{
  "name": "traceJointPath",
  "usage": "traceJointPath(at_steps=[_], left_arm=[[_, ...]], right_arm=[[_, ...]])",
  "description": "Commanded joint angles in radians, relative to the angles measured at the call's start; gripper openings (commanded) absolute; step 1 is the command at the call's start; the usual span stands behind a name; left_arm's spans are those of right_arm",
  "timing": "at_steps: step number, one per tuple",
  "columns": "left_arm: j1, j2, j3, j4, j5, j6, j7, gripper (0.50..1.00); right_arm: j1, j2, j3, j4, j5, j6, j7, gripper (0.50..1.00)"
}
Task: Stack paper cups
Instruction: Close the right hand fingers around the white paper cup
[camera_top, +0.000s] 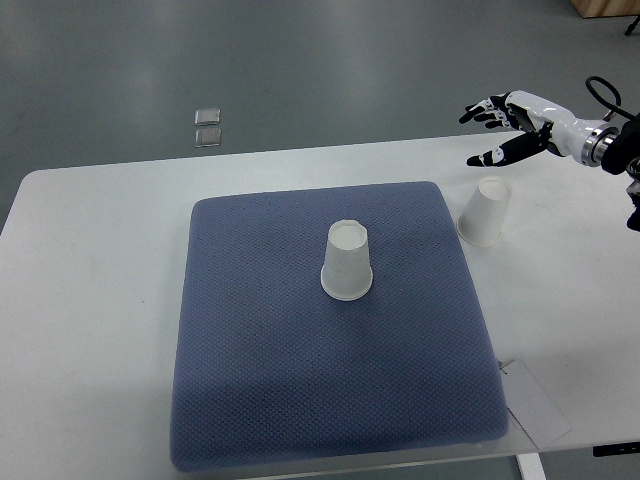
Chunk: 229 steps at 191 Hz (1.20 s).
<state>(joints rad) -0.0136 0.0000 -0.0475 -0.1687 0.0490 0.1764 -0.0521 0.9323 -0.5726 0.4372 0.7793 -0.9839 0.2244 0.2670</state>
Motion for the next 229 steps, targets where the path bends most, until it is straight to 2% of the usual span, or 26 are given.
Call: traceJointPath(at_steps=[1,31,65,135,185,229], left_arm=[[0.0,0.0,0.0,0.0,0.0,0.0,0.0,1.0],[0.0,0.0,0.0,0.0,0.0,0.0,0.0,1.0],[0.0,0.0,0.0,0.0,0.0,0.0,0.0,1.0],[0.001,0.0,0.0,0.0,0.0,0.0,0.0,1.0],[0.0,0.0,0.0,0.0,0.0,0.0,0.0,1.0],[0.0,0.0,0.0,0.0,0.0,0.0,0.0,1.0]], right_arm=[[0.007,-0.007,-0.034,0.003,-0.114,-0.01,0.02,0.901],[0.005,0.003,-0.068,0.003,-0.246,-0.059,0.024,0.899],[0.023,0.007,-0.147,0.003,-0.282,-0.128,0.023,0.901],[0.043,0.02,-0.215,-0.011,-0.343,-0.151,0.021,0.901],[0.043,0.045,-0.244,-0.058,-0.387,-0.189,0.018,0.901],[0.048,0.057,-0.261,-0.092,-0.415,-0.194,0.018,0.899]])
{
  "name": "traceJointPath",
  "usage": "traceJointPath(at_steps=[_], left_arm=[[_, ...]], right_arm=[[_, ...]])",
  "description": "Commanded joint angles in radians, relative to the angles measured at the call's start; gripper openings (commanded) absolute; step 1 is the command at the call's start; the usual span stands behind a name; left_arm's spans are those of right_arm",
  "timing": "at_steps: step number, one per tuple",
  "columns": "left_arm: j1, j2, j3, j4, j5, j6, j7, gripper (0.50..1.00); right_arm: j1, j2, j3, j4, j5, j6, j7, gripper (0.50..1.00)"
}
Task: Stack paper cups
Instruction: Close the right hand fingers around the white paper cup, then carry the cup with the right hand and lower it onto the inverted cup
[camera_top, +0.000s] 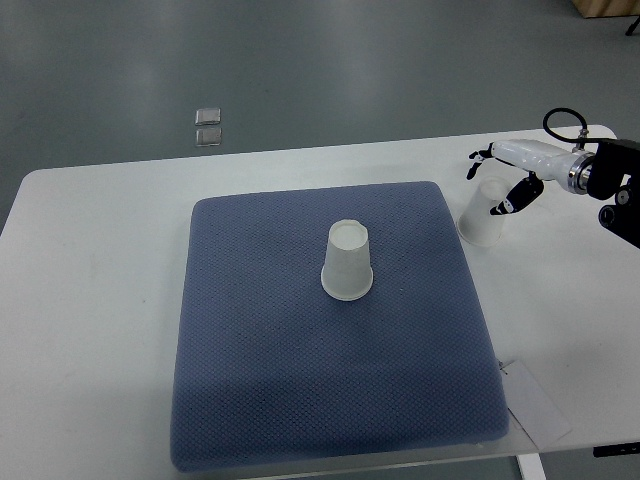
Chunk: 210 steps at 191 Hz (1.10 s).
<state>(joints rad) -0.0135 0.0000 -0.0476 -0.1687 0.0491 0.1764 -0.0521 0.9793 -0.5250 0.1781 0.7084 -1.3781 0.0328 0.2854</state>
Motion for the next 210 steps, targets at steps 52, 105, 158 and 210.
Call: traceJointPath(at_steps=[52,105,158,210], left_arm=[[0.001,0.0,0.0,0.0,0.0,0.0,0.0,1.0],[0.0,0.0,0.0,0.0,0.0,0.0,0.0,1.0],[0.0,0.0,0.0,0.0,0.0,0.0,0.0,1.0],[0.0,0.0,0.0,0.0,0.0,0.0,0.0,1.0]], right_arm=[[0.002,0.036,-0.017,-0.073,-0.055,-0.036,-0.002,0.899],[0.004,0.046,-0.06,-0.087,-0.059,-0.056,-0.003,0.899],[0.004,0.059,-0.077,-0.107,-0.059,-0.062,-0.008,0.511],[0.064,0.03,-0.06,-0.08,-0.032,-0.059,-0.009,0.5]])
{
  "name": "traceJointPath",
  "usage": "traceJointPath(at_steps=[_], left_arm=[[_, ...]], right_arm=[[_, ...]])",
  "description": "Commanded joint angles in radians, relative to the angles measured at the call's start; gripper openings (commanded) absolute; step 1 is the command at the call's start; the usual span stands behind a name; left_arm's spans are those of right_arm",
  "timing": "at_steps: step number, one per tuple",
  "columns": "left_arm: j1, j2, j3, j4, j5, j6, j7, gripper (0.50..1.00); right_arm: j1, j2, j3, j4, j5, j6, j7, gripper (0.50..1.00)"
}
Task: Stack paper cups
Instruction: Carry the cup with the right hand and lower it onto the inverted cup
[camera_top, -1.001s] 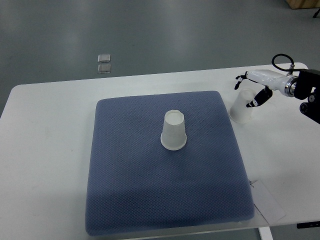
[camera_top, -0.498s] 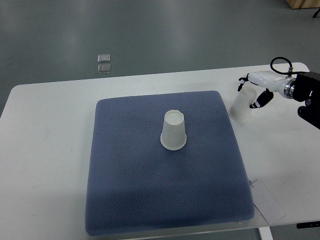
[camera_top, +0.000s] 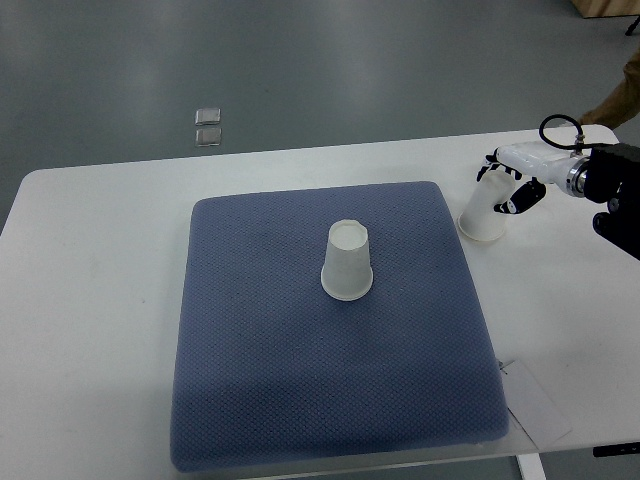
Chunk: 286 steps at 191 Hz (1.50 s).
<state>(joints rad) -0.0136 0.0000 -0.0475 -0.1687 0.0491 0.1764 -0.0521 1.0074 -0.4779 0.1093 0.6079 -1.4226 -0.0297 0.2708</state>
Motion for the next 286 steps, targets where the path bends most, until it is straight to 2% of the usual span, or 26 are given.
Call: traceJointPath(at_steps=[1,25,46,62,92,144,174,217,250,286], left_arm=[[0.0,0.0,0.0,0.0,0.0,0.0,0.0,1.0],[0.0,0.0,0.0,0.0,0.0,0.0,0.0,1.0],[0.0,0.0,0.0,0.0,0.0,0.0,0.0,1.0],[0.0,0.0,0.0,0.0,0.0,0.0,0.0,1.0],[0.0,0.0,0.0,0.0,0.0,0.0,0.0,1.0],[0.0,0.0,0.0,0.0,0.0,0.0,0.0,1.0],[0.0,0.0,0.0,0.0,0.0,0.0,0.0,1.0],[0.0,0.0,0.0,0.0,0.0,0.0,0.0,1.0],[0.0,0.0,0.0,0.0,0.0,0.0,0.0,1.0],[0.0,0.0,0.0,0.0,0.0,0.0,0.0,1.0]], right_arm=[[0.036,-0.018,0.009,0.021,0.013,0.004,0.005,0.5],[0.128,-0.077,0.01,0.128,0.099,0.028,0.01,0.5],[0.243,-0.139,0.01,0.265,0.232,0.114,0.007,0.5],[0.312,-0.148,0.01,0.352,0.277,0.172,0.002,0.5],[0.373,-0.136,0.024,0.458,0.281,0.229,-0.004,0.5],[0.373,-0.057,0.038,0.512,0.254,0.318,-0.016,0.5],[0.355,-0.008,0.038,0.517,0.145,0.326,-0.016,0.5],[0.346,-0.004,0.035,0.536,0.062,0.33,-0.007,0.5],[0.353,-0.011,0.035,0.567,0.034,0.381,-0.004,0.5],[0.353,-0.011,0.035,0.598,-0.004,0.386,0.004,0.5]])
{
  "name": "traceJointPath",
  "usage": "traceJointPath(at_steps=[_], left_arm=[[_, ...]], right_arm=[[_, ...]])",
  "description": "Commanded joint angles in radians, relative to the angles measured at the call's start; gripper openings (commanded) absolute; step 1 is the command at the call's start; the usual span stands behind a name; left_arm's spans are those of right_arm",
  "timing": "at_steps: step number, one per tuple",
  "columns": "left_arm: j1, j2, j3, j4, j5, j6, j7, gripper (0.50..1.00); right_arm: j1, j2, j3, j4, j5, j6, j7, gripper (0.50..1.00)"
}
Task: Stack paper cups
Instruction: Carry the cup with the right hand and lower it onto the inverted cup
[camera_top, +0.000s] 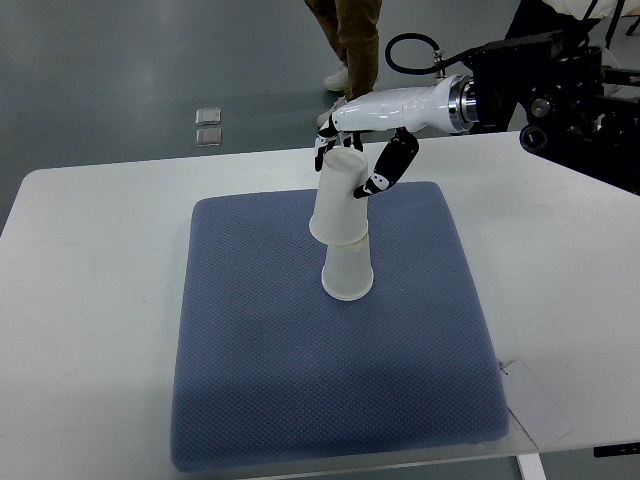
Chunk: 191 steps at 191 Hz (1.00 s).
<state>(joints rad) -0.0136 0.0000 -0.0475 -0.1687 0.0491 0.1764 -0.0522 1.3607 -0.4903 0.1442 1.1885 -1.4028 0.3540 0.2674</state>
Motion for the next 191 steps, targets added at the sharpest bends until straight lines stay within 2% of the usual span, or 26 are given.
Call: traceJointPath(at_steps=[1,147,148,149,150,152,153,162,163,164,165,166,167,168,169,171,179,191], left_arm=[[0.0,0.0,0.0,0.0,0.0,0.0,0.0,1.0],[0.0,0.0,0.0,0.0,0.0,0.0,0.0,1.0],[0.0,0.0,0.0,0.0,0.0,0.0,0.0,1.0],[0.0,0.0,0.0,0.0,0.0,0.0,0.0,1.0],[0.0,0.0,0.0,0.0,0.0,0.0,0.0,1.0],[0.0,0.0,0.0,0.0,0.0,0.0,0.0,1.0],[0.001,0.0,0.0,0.0,0.0,0.0,0.0,1.0],[0.0,0.0,0.0,0.0,0.0,0.0,0.0,1.0],[0.001,0.0,0.0,0.0,0.0,0.0,0.0,1.0],[0.001,0.0,0.0,0.0,0.0,0.0,0.0,1.0],[0.0,0.0,0.0,0.0,0.0,0.0,0.0,1.0],[0.0,0.0,0.0,0.0,0.0,0.0,0.0,1.0],[0.0,0.0,0.0,0.0,0.0,0.0,0.0,1.0],[0.0,0.0,0.0,0.0,0.0,0.0,0.0,1.0],[0.0,0.0,0.0,0.0,0.0,0.0,0.0,1.0],[0.0,0.0,0.0,0.0,0.0,0.0,0.0,1.0],[0.0,0.0,0.0,0.0,0.0,0.0,0.0,1.0],[0.0,0.0,0.0,0.0,0.0,0.0,0.0,1.0]], right_arm=[[0.0,0.001,0.0,0.019,-0.027,0.002,0.009,0.5],[-0.037,-0.011,-0.011,0.037,-0.068,-0.023,0.01,0.5],[-0.037,-0.011,-0.011,0.037,-0.068,-0.023,0.01,0.527],[-0.037,-0.011,-0.011,0.037,-0.068,-0.023,0.01,0.527],[-0.038,-0.011,-0.011,0.037,-0.068,-0.023,0.01,0.549],[-0.038,-0.011,-0.011,0.037,-0.068,-0.023,0.01,0.549],[-0.04,-0.011,-0.011,0.037,-0.068,-0.023,0.01,0.57],[-0.044,-0.011,-0.009,0.037,-0.068,-0.026,0.01,0.646],[-0.046,-0.011,-0.009,0.037,-0.068,-0.026,0.01,0.672],[-0.046,-0.011,-0.009,0.037,-0.068,-0.026,0.01,0.672],[-0.048,-0.011,-0.009,0.037,-0.067,-0.027,0.01,0.702],[-0.048,-0.011,-0.009,0.037,-0.067,-0.027,0.01,0.703],[-0.049,-0.011,-0.009,0.037,-0.068,-0.027,0.01,0.731],[-0.049,-0.011,-0.009,0.037,-0.068,-0.027,0.01,0.731],[-0.049,-0.011,-0.009,0.037,-0.067,-0.027,0.01,0.758],[-0.051,-0.011,-0.009,0.037,-0.067,-0.027,0.01,0.776],[-0.051,-0.011,-0.009,0.037,-0.065,-0.027,0.01,0.831],[-0.055,-0.013,-0.009,0.037,-0.064,-0.027,0.012,0.87]])
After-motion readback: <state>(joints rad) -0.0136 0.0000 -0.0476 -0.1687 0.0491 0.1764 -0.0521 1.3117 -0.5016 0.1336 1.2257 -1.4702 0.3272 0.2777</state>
